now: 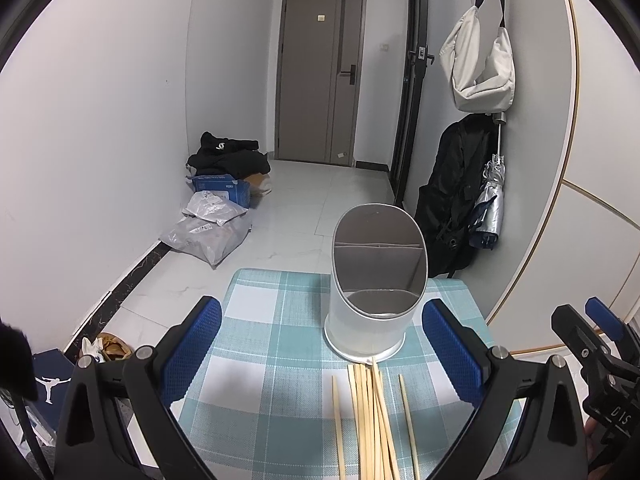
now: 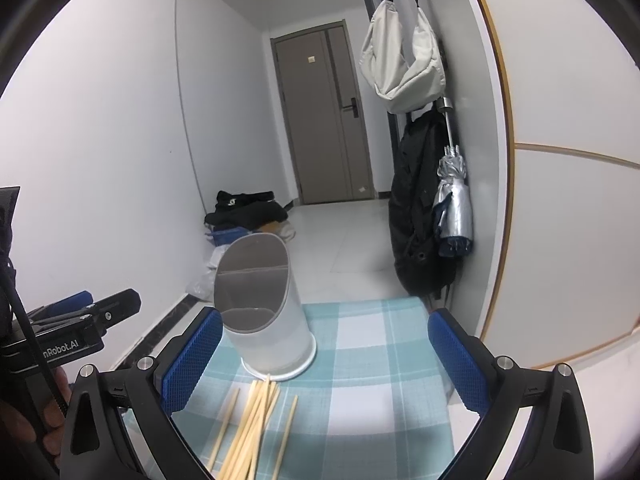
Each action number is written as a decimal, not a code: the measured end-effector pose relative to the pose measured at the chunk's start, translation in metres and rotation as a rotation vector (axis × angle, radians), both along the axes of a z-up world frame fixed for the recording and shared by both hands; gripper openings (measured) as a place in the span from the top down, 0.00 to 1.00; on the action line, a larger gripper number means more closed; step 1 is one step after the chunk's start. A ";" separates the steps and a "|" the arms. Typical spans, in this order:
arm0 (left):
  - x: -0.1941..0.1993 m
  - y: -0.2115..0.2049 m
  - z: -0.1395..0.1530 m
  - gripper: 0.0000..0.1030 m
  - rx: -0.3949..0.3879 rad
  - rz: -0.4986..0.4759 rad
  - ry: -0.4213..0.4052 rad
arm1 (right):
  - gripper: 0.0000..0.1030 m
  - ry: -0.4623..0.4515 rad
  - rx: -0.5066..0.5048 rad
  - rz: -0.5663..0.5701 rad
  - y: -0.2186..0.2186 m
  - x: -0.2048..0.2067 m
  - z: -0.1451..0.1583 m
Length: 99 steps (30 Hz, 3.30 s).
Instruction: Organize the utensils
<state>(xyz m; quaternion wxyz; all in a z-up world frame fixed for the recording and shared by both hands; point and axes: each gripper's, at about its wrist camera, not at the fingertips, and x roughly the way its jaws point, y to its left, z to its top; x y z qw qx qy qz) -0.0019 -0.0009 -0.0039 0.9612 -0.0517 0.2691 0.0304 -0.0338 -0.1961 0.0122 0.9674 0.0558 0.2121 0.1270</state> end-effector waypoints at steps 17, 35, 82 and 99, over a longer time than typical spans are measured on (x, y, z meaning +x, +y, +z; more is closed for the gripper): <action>-0.001 0.001 0.001 0.04 -0.005 -0.005 0.001 | 0.00 0.009 0.031 0.022 0.000 -0.001 -0.001; 0.011 0.011 -0.007 0.04 -0.031 0.009 0.059 | 0.00 0.162 0.029 0.128 0.014 0.016 -0.021; 0.072 0.029 -0.113 0.04 -0.076 -0.067 0.587 | 0.97 0.678 0.048 0.196 0.038 0.116 -0.125; 0.083 -0.005 -0.124 0.69 0.039 -0.119 0.618 | 0.97 0.604 0.289 0.188 -0.010 0.112 -0.094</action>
